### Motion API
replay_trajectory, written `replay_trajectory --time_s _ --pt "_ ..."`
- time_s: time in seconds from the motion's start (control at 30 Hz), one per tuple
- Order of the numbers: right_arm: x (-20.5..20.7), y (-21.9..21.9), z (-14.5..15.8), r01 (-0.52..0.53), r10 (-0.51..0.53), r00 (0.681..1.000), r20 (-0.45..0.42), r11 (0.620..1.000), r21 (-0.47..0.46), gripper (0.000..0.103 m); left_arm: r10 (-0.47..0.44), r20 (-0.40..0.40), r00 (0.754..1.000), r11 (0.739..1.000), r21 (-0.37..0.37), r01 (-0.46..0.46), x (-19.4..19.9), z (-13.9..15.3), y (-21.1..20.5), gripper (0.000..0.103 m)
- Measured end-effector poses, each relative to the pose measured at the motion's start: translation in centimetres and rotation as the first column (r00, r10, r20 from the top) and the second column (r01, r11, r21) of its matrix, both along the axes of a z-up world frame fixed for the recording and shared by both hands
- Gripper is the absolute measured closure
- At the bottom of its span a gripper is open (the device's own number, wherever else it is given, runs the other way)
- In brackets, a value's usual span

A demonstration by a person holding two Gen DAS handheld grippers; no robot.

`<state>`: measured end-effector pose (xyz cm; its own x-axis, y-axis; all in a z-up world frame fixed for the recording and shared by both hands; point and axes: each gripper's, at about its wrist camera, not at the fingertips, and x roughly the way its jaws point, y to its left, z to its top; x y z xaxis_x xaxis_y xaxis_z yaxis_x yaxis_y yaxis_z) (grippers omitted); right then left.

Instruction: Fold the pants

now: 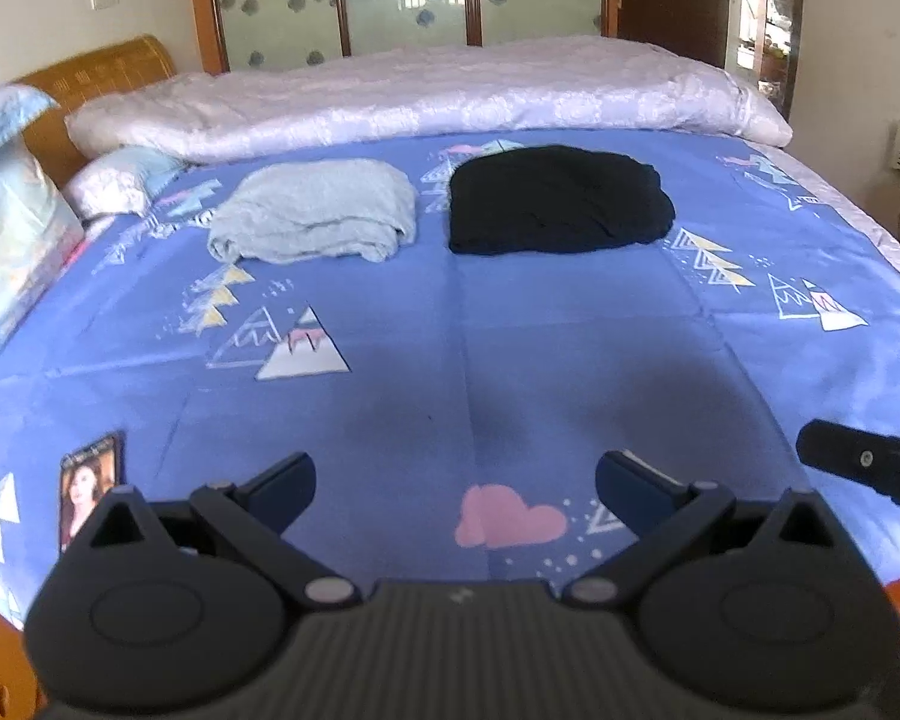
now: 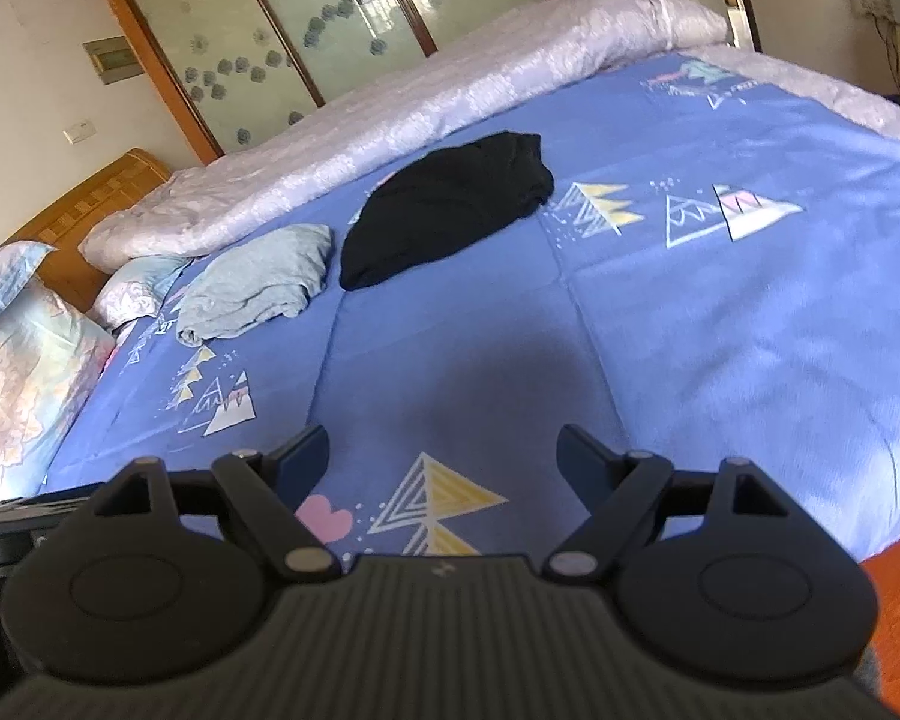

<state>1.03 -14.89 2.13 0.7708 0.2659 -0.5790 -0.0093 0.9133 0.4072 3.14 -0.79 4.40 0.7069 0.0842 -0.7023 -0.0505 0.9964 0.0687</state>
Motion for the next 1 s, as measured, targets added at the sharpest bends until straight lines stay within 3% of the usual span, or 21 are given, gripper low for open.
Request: replay_trajectory --time_s 0.37,0.7,1.0 --pt "-0.2 -0.4 0.4 -0.008 0.008 1.000 0.004 1.000 -0.006 0.018 -0.020 0.011 1.000 1.000 0.016 0.020 -0.1 0.0 -0.4 0.000" --pt "-0.9 -0.9 0.6 0.010 -0.011 1.000 -0.001 1.000 -0.012 0.018 -0.107 -0.022 0.994 0.992 -0.070 0.106 -1.1 -0.1 -0.7 0.000" --pt "-1.1 -0.9 0.7 0.013 -0.014 1.000 -0.002 1.000 -0.012 0.018 -0.127 -0.043 0.991 0.992 -0.021 0.126 -1.3 -0.5 -1.8 0.000"
